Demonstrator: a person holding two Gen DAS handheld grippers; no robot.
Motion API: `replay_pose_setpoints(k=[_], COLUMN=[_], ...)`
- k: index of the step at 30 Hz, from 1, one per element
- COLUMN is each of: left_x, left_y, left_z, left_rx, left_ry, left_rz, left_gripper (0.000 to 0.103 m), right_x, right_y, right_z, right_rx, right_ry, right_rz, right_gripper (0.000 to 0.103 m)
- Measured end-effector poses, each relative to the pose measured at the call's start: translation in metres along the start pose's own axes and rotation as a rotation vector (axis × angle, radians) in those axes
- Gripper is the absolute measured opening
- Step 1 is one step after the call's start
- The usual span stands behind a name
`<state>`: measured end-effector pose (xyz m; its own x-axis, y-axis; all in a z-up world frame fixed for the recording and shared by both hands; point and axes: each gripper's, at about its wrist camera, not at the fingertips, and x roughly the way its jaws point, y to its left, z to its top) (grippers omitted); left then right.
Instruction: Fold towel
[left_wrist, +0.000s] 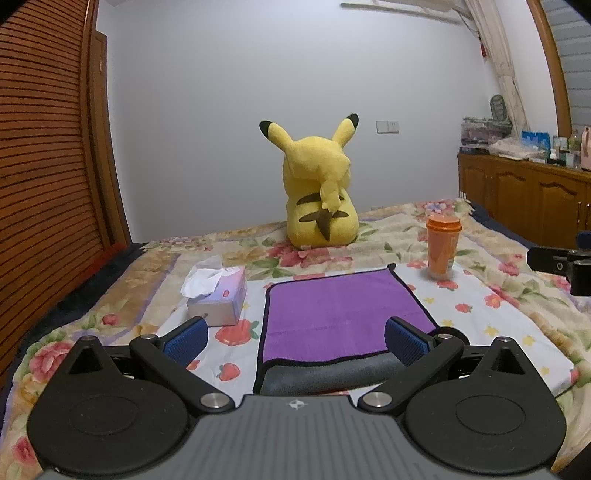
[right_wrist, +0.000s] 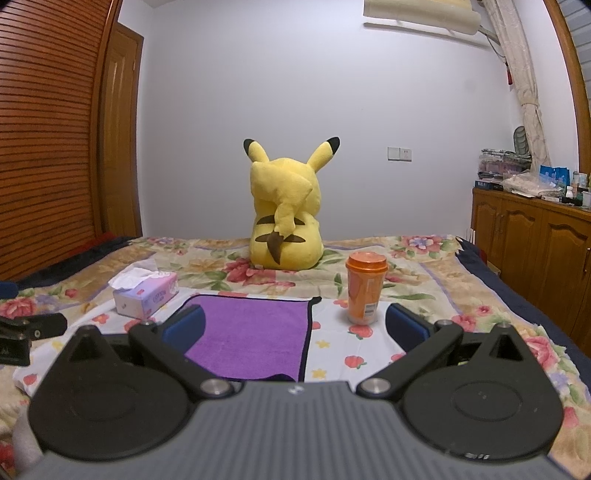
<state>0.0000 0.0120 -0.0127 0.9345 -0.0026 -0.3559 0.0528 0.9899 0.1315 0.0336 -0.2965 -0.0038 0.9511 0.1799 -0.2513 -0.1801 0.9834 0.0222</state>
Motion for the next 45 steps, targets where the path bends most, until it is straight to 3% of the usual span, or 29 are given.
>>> replay_pose_setpoints(k=[26,45], left_x=[0.052,0.111], left_y=[-0.001,0.011], left_z=[-0.005,-0.002], left_rx=[0.039,0.037], left_ry=[0.138,0.206], left_rz=[-0.022,-0.058], left_gripper=[0.103,0.103], right_x=[0.053,0.098], right_y=[0.006,0.013], right_z=[-0.011,-0.015], right_rx=[-0.062,-0.106], right_ry=[0.129,0.218], right_rz=[0.002,0.089], right_gripper=[0.103,0.103])
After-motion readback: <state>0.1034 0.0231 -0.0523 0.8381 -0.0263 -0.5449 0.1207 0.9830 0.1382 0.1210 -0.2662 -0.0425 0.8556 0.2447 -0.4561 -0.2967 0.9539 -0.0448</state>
